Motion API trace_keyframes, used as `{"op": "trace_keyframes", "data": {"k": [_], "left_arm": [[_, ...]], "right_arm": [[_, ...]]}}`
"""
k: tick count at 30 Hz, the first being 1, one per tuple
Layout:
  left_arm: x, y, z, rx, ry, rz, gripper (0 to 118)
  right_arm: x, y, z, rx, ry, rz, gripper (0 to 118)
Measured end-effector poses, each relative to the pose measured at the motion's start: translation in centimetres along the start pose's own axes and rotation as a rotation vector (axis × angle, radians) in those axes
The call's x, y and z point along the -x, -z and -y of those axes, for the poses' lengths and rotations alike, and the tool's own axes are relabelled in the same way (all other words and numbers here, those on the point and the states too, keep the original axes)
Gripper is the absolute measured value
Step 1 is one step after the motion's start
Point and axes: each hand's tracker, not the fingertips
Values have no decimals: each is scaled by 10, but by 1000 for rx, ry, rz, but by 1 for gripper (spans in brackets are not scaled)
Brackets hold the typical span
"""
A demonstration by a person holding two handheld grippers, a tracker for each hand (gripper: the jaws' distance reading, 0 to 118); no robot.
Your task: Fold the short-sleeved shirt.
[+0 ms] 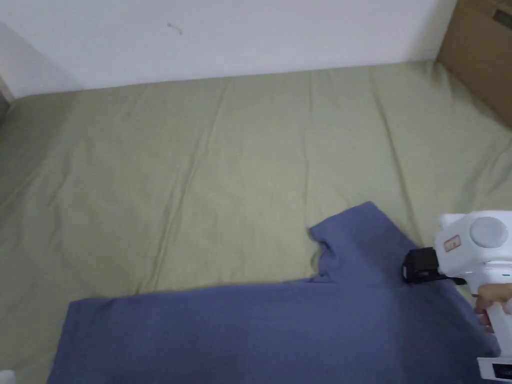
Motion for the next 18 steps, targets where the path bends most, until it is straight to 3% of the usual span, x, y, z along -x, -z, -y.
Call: {"op": "trace_keyframes", "data": {"k": [1, 3, 4, 5, 8, 12, 16, 18], "left_arm": [[3, 1, -5, 7, 5, -3, 29], [-1, 6, -18, 5, 7, 6, 73], [1, 9, -28, 4, 11, 19, 86], [5, 16, -41, -1, 14, 30, 91], [4, 43, -80, -15, 32, -15, 95], [11, 98, -128, 40, 25, -83, 96], [7, 149, -147, 120, -22, -112, 96], [-6, 151, -129, 116, 56, -188, 92]], "right_arm": [[3, -7, 0, -3, 0, 6, 79], [9, -16, 0, -32, -40, -8, 36], [11, -19, 1, -35, -61, -23, 9], [14, -19, 1, -29, -50, -46, 3], [19, -16, 1, -20, -66, -8, 3], [11, -16, -2, -8, -16, -34, 3], [12, -16, -2, -7, 8, -41, 3], [13, -16, -1, -9, 3, -34, 3]]}}
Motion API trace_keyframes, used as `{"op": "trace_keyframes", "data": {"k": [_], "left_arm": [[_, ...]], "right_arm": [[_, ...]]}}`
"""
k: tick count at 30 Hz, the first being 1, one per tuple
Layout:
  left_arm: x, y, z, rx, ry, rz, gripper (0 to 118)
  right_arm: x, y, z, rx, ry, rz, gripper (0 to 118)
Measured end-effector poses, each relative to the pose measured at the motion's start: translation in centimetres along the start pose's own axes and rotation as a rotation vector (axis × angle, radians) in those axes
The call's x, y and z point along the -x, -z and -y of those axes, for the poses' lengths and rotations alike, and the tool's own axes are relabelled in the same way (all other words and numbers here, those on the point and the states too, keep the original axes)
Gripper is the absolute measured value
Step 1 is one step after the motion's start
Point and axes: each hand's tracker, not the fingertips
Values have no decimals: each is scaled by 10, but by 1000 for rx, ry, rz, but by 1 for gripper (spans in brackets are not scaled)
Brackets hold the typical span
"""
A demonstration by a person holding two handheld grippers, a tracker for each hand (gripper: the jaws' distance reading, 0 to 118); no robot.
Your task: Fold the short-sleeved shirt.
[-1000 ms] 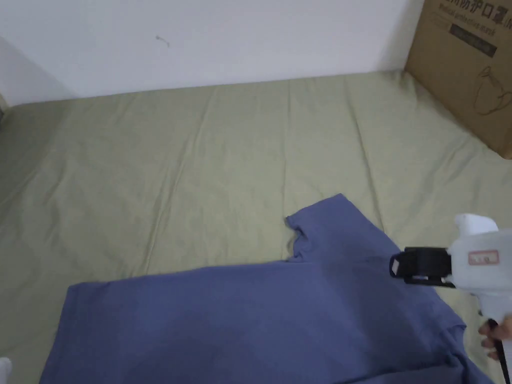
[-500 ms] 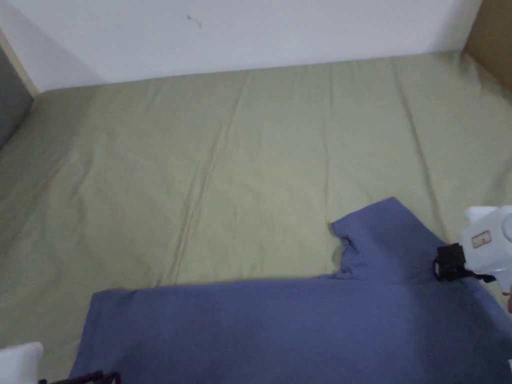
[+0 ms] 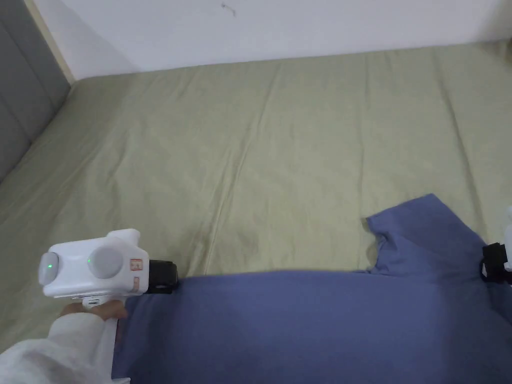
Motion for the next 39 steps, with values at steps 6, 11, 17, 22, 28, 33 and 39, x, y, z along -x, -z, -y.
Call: {"op": "trace_keyframes", "data": {"k": [6, 11, 17, 22, 28, 33, 39], "left_arm": [[22, -20, -4, -32, -8, 70, 2], [22, -66, 5, -72, -22, 122, 2], [24, -175, 34, -256, 78, 183, 2], [46, -232, 100, -293, 71, 221, 2], [63, -220, 202, -244, 26, 212, 2], [72, -172, 264, -96, -107, 232, 4], [90, -170, 278, -129, -194, 172, 92]], "right_arm": [[-1, -20, -4, -13, 38, -32, 3], [-2, -68, 2, -95, 67, -113, 3], [-6, -138, 32, -203, 15, -125, 3], [-30, -185, 99, -234, 9, -137, 3], [-53, -186, 211, -108, 58, -148, 3], [-63, -137, 281, 5, 114, -103, 3], [-52, -138, 292, -44, 129, -76, 81]]}}
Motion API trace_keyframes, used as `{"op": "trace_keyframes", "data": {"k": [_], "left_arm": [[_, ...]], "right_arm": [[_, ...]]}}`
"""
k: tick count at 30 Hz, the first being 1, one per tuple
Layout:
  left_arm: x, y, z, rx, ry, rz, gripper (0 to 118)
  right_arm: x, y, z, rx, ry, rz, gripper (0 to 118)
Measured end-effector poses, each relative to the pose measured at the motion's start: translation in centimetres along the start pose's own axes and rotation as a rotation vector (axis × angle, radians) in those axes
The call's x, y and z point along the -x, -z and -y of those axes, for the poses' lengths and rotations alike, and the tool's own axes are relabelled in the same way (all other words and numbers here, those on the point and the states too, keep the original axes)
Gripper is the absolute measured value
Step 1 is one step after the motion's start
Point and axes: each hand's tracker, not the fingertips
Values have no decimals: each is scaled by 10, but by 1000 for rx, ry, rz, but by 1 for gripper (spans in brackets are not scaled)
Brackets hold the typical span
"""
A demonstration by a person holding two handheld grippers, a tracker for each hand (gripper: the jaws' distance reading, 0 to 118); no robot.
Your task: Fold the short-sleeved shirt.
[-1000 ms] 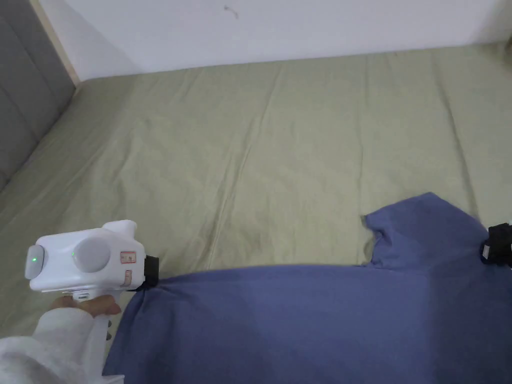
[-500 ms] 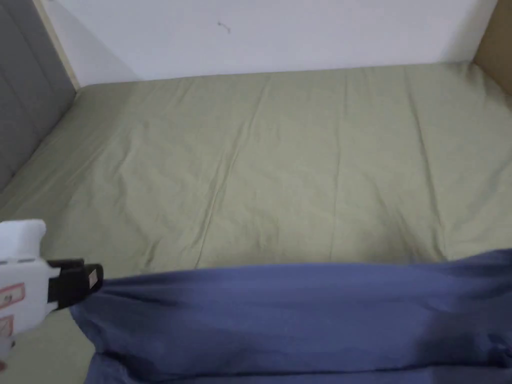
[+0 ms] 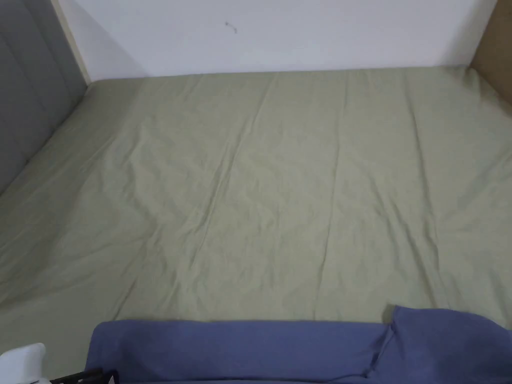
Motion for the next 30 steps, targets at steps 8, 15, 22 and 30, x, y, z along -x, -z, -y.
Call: {"op": "trace_keyframes", "data": {"k": [8, 15, 22, 30], "left_arm": [[-1, -22, -7, -185, -212, 175, 45], [68, -18, 23, -168, -417, 310, 0], [69, 10, 25, -123, -589, 528, 112], [64, 55, 30, -75, -648, 579, 110]], "right_arm": [[64, -60, -17, -245, -137, -40, 54], [143, -24, -7, -207, -224, -198, 3], [187, -2, -3, -145, -285, -296, 3], [207, -2, 3, -107, -344, -312, 3]]}}
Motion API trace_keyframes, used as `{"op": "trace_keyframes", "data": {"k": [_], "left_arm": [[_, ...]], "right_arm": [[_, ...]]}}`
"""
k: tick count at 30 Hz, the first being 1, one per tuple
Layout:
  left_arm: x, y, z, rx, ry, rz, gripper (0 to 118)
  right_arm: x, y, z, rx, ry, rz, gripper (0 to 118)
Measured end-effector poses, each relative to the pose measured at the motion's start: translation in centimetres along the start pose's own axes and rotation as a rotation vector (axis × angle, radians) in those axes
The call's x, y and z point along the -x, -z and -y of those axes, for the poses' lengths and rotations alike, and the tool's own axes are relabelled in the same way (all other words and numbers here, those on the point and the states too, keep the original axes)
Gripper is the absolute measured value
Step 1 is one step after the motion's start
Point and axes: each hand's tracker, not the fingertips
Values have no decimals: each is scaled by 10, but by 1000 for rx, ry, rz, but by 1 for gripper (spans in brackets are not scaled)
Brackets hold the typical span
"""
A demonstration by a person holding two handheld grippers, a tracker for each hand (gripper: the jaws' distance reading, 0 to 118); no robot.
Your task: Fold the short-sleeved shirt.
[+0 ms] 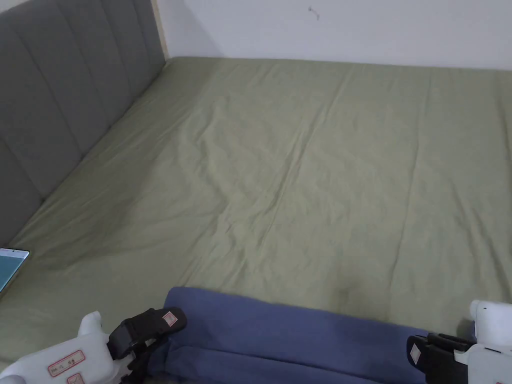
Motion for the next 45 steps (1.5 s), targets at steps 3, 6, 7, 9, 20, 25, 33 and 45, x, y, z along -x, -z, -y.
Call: {"op": "trace_keyframes", "data": {"k": [3, 6, 7, 9, 20, 25, 33, 45], "left_arm": [[14, -1, -11, -15, -58, -16, 61], [36, 23, -2, 27, -151, 12, 8], [35, 25, 1, 16, -172, 77, 8], [23, 19, -3, 12, -115, -1, 8], [-174, 17, 30, 98, 360, 120, 8], [-237, 94, 95, 341, 552, 187, 9], [-242, 227, 200, 633, 674, 104, 18], [-249, 183, 159, 467, 590, 57, 74]], "right_arm": [[-5, 3, -1, 12, 36, -36, 3], [-6, 7, -1, 21, 32, -19, 3], [-7, 8, -1, 24, 30, -11, 3], [-12, 5, -1, 25, 41, 4, 3], [-55, -13, 0, -31, 180, 44, 3], [-79, -25, 8, -69, 260, 66, 3], [-123, -51, 41, -104, 391, 119, 3], [-160, -65, 72, -122, 545, 148, 3]]}}
